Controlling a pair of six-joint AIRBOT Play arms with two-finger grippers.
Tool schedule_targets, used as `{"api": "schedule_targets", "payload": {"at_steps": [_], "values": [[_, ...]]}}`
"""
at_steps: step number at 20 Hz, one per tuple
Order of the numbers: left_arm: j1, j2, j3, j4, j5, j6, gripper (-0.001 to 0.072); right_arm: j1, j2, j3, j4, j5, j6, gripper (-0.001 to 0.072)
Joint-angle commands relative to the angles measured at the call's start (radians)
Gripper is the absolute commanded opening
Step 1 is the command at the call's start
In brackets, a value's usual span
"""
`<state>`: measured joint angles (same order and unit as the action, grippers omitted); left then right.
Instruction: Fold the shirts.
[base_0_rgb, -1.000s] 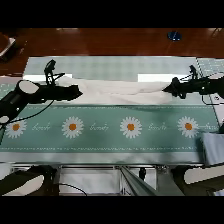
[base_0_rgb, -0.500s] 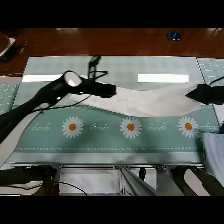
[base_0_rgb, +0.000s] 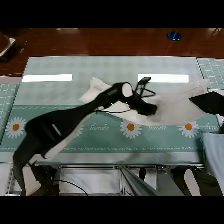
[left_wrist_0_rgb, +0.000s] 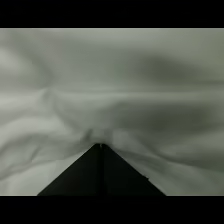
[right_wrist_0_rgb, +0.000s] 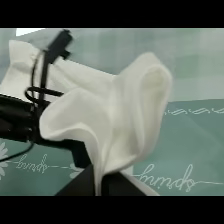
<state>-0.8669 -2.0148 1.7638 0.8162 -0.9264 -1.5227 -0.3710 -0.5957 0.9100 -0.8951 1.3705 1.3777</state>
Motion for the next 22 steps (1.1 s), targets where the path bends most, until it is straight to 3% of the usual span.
{"api": "schedule_targets", "payload": {"at_steps": [1, 5, 8, 10, 13, 17, 22], "values": [[-0.077, -0.092, 0.129, 0.002, -0.071, -0.028, 0.0016, -0.001, 0.018, -0.002, 0.03, 0.006, 0.001, 0.0036], [0.03, -0.064, 0.153, 0.004, -0.138, -0.054, 0.0016, -0.001, 0.017, -0.002, 0.03, 0.006, 0.008, 0.0036], [0.226, 0.004, 0.143, 0.016, -0.32, -0.037, 0.0017, 0.0, 0.016, -0.002, 0.043, -0.003, 0.024, 0.0036], [0.375, 0.116, 0.084, 0.075, -0.366, -0.035, 0.0017, 0.002, 0.0, -0.001, 0.1, -0.019, 0.021, 0.0036], [0.567, 0.382, -0.109, 0.166, -0.322, -0.013, 0.0018, 0.105, -0.08, -0.001, 0.212, -0.073, -0.014, 0.0036], [0.771, 0.868, -0.539, 0.141, -0.108, 0.064, 0.0018, 0.387, -0.278, 0.012, 0.251, -0.29, -0.021, 0.0037], [0.832, 1.341, -0.994, 0.137, -0.041, 0.071, 0.0017, 0.66, -0.657, 0.221, 0.252, -0.485, -0.021, 0.0037]]}}
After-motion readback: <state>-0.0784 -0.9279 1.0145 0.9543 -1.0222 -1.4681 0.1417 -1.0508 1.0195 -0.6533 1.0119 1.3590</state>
